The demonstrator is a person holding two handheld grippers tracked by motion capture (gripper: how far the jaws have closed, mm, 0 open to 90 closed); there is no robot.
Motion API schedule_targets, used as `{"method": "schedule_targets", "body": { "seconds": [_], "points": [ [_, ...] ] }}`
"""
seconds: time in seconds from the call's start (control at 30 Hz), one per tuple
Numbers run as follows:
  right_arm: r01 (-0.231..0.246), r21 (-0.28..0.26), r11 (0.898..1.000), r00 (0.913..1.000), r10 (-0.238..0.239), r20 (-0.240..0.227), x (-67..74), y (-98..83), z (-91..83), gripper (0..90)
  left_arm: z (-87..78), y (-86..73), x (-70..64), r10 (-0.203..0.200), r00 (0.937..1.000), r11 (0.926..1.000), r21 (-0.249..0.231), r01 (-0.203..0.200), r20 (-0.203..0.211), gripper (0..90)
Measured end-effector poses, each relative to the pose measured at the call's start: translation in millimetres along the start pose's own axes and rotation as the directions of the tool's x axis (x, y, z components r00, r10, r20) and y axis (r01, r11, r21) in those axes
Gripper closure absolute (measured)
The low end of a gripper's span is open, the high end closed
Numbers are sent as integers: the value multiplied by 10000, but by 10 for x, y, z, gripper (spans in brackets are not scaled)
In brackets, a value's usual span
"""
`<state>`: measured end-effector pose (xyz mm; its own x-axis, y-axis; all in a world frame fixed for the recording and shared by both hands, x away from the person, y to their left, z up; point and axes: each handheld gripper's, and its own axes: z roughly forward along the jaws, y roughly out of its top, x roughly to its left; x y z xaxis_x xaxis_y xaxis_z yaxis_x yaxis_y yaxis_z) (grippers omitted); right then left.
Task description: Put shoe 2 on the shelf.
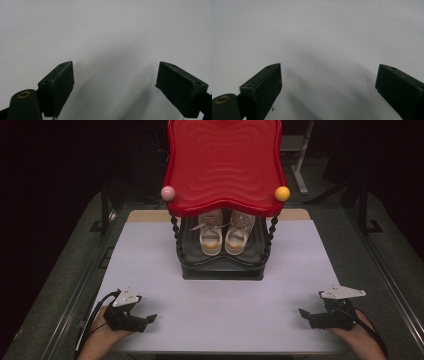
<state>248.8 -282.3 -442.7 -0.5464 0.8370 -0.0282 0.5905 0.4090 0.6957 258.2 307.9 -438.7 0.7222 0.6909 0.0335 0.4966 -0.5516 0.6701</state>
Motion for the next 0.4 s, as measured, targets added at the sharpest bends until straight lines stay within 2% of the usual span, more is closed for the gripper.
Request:
{"method": "schedule_targets", "body": {
  "seconds": [0.03,0.1,0.2,0.27,0.4],
  "points": [
    [0,0,10000,10000,0,0,0,0,0,54,0,0,0,0,10000,10000,0,0,0,139],
    [95,410,9991,10000,-95,9,-28,-80,57,18,52,-30,-9,92,10000,9999,56,-93,35,133],
    [-153,233,9996,9998,156,-139,-52,-115,63,17,61,-59,17,-21,9997,9998,-179,25,237,132],
    [-278,121,9995,9992,282,-300,-74,-140,77,12,64,-116,36,55,9993,9981,-618,-32,366,130],
    [-268,105,9996,9992,271,-302,-75,-142,78,11,66,-120,30,66,9994,9979,-646,-43,344,129]
  ]
}}
